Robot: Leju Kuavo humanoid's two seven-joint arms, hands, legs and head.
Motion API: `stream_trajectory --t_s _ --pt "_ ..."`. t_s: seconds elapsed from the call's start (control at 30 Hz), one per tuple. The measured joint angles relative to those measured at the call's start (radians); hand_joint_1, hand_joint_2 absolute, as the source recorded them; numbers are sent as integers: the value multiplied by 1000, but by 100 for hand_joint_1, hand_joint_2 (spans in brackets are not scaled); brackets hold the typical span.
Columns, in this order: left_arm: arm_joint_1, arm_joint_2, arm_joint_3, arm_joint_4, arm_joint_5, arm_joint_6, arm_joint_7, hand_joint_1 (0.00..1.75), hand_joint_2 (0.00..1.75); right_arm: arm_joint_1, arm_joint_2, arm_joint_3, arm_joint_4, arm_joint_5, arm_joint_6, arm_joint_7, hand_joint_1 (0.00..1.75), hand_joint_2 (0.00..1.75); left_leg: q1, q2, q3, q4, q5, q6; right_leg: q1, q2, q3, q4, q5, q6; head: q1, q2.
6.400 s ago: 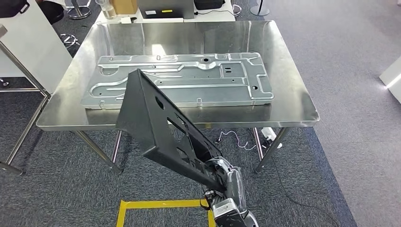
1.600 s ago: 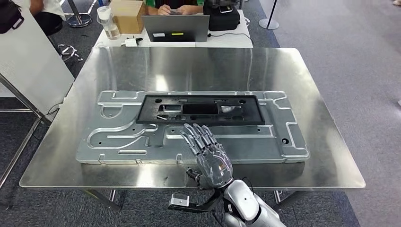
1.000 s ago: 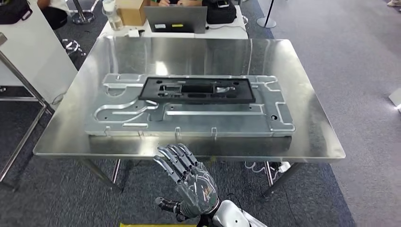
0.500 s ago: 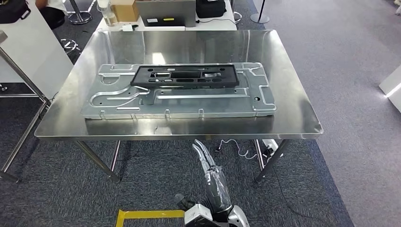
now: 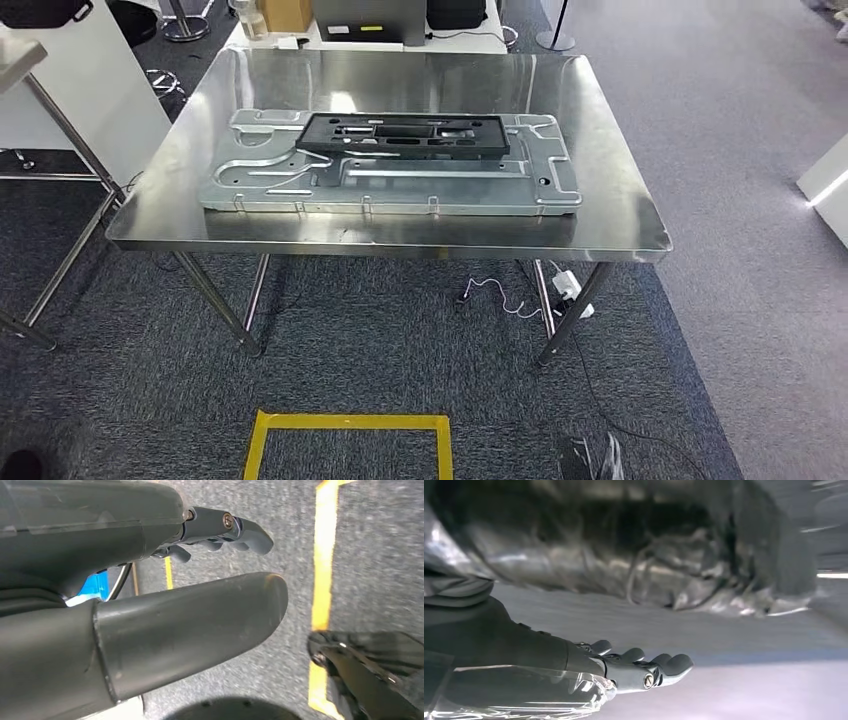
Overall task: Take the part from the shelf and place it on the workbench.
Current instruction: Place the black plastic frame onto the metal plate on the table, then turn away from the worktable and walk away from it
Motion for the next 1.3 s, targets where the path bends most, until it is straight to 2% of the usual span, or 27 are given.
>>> stream_trajectory --t_s 0.1,0.13,0.17,0.2,0.27,0.33,0.37,0.4,0.47,0.5,0.53,0.6,0.63,0.67,0.7,0.73,0.77,0.83,0.9,0.97,1.0,1.1,1.13,1.17,1.2,1.23,1.3 --pt "1 -2 3 0 -1 2 -1 0 0 -12 7 -78 92 2 2 43 0 0 -1 6 -48 0 39 13 -6 9 -39 156 -153 13 0 0" --pt "1 -2 4 0 -1 2 -1 0 0 -16 8 -95 114 3 2 47 0 0 -2 7 -66 2 51 12 -7 9 -45 212 -178 16 0 0" --pt "2 -2 5 0 -1 3 -1 0 0 -20 9 -109 133 3 2 49 0 0 -3 7 -84 5 64 11 -8 9 -39 247 -177 17 0 0" --pt "2 -2 5 0 -1 3 -1 0 0 -24 9 -120 148 3 2 52 0 0 -3 5 -102 8 75 8 -8 10 -17 249 -154 16 0 0" --pt "2 -2 6 0 0 4 0 0 0 -32 9 -136 171 10 4 73 0 0 -3 -3 -134 15 97 1 -7 25 79 152 -106 7 0 0" --pt "-1 -5 9 0 2 6 2 0 0 -41 9 -150 194 29 20 144 0 0 -5 -12 -157 19 119 -9 -3 56 190 -3 -116 -8 0 0" --pt "-3 -6 13 0 4 7 3 0 0 -46 9 -158 208 41 33 193 0 0 -6 -17 -164 19 132 -15 -1 67 221 -55 -130 -13 0 0" --pt "-3 -6 17 0 5 7 4 0 0 -50 9 -164 221 53 48 250 0 0 -6 -23 -169 15 146 -21 2 68 234 -83 -136 -18 0 0" --pt "-1 -5 24 0 9 9 3 0 0 -56 11 -171 243 72 79 360 0 0 -5 -36 -179 11 159 -33 -2 50 219 -92 -120 -29 0 0" --pt "0 -4 26 0 10 9 1 0 0 -59 12 -173 252 79 96 410 0 0 -4 -38 -188 26 137 -37 -4 39 208 -94 -109 -38 0 0" --pt "1 -4 28 0 11 10 0 0 0 -61 13 -175 259 82 114 453 0 0 -3 -36 -200 61 95 -41 -7 27 196 -96 -96 -45 0 0" --pt "3 -4 30 0 11 10 -4 0 0 -62 14 -178 271 85 151 525 0 0 1 -25 -229 184 -13 -50 -3 5 168 -92 -76 -53 -1 0" --pt "4 -4 30 0 11 10 -5 0 0 -62 14 -179 276 85 168 556 0 0 2 -22 -237 247 -43 -54 -2 -6 153 -87 -67 -52 -1 0" --pt "5 -4 30 0 10 9 -8 0 0 -64 15 -180 280 84 183 583 0 0 3 -19 -234 290 -48 -57 0 -17 135 -81 -58 -52 -1 0" --pt "5 -4 31 0 10 9 -10 0 0 -66 16 -182 284 84 197 607 0 0 3 -16 -217 303 -30 -58 0 -27 117 -73 -50 -50 -1 0" --pt "5 -4 31 0 10 9 -12 0 0 -69 18 -184 287 83 209 625 0 0 4 -11 -181 279 -2 -58 0 -38 99 -64 -43 -48 -1 0" --pt "4 -3 31 0 9 9 -13 0 0 -71 19 -186 290 83 219 638 0 0 3 1 -128 223 18 -57 1 -47 84 -54 -38 -45 -1 0" --pt "1 -3 31 0 6 10 -13 0 0 -73 22 -191 293 83 241 654 0 0 -3 36 -20 77 6 -50 4 -64 62 -38 -30 -37 -1 0" --pt "0 -3 31 0 1 10 -16 0 0 -76 25 -195 295 82 268 662 0 0 -10 52 21 -2 -24 -37 6 -81 55 -33 -22 -26 0 0" --pt "2 -4 31 0 -4 11 -18 0 0 -80 26 -198 296 82 296 664 0 0 -10 39 13 -14 -16 -20 4 -89 55 -30 -16 -13 0 0" --pt "3 -4 31 0 -6 11 -19 0 0 -81 27 -199 297 82 307 664 0 0 -8 32 8 -17 -7 -11 2 -76 49 -19 -28 -8 0 0" --pt "3 -5 31 0 -8 13 -21 0 0 -78 27 -202 299 82 329 663 0 0 -6 12 -15 -19 18 8 -4 -8 -6 126 -137 4 0 0" --pt "3 -4 31 0 -9 13 -21 0 0 -77 27 -203 300 83 334 663 0 0 -7 2 -24 -17 25 10 -6 3 -26 187 -170 6 0 0" --pt "3 -5 31 0 -9 13 -21 0 0 -76 27 -203 301 84 336 663 0 0 -8 -9 -33 -15 31 10 -6 8 -35 224 -183 7 0 0" --pt "4 -5 31 0 -10 13 -21 0 0 -76 27 -203 302 84 338 663 0 0 -9 -21 -40 -12 36 9 -6 10 -25 224 -176 5 0 0" --pt "6 -5 31 0 -10 13 -21 0 0 -75 27 -203 302 84 339 663 0 0 -10 -33 -45 -9 40 8 -6 15 4 185 -151 2 0 0" --pt "7 -7 31 0 -10 13 -21 0 0 -74 26 -203 302 85 340 663 0 0 -10 -55 -52 -5 44 3 -5 54 91 45 -93 -12 0 0"
